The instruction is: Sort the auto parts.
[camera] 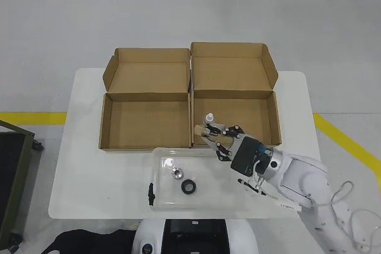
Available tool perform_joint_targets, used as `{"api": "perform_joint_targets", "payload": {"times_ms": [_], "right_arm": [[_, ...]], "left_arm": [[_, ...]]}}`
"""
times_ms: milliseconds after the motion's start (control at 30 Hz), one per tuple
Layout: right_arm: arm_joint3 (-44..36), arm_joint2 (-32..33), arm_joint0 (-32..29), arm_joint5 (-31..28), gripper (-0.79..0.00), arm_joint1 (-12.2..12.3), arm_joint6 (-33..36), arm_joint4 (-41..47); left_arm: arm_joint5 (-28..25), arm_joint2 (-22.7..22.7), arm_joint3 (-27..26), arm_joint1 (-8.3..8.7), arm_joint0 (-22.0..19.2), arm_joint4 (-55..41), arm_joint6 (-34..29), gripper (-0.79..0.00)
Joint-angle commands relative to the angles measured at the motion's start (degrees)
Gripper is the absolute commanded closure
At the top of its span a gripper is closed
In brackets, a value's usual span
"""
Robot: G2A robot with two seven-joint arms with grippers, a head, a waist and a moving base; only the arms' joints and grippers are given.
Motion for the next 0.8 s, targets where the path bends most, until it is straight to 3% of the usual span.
{"api": "perform_joint_targets", "payload": {"times_ms": [0, 300, 767], "right_arm": [[1.5, 1.0, -0.1, -0.5, 0.000, 0.1, 1.8, 0.3], [9.4, 3.1, 2.5, -1.4, 0.000, 0.3, 8.7, 1.0], [21.2, -3.0, 12.2, 0.3, 0.000, -1.1, 20.8, 0.6]], "left_arm": [[0.0, 0.0, 0.0, 0.00, 0.0, 0.0, 0.0, -0.785], [0.0, 0.0, 0.0, 0.00, 0.0, 0.0, 0.0, -0.785], [0.0, 0.0, 0.0, 0.00, 0.0, 0.0, 0.0, -0.785]]}}
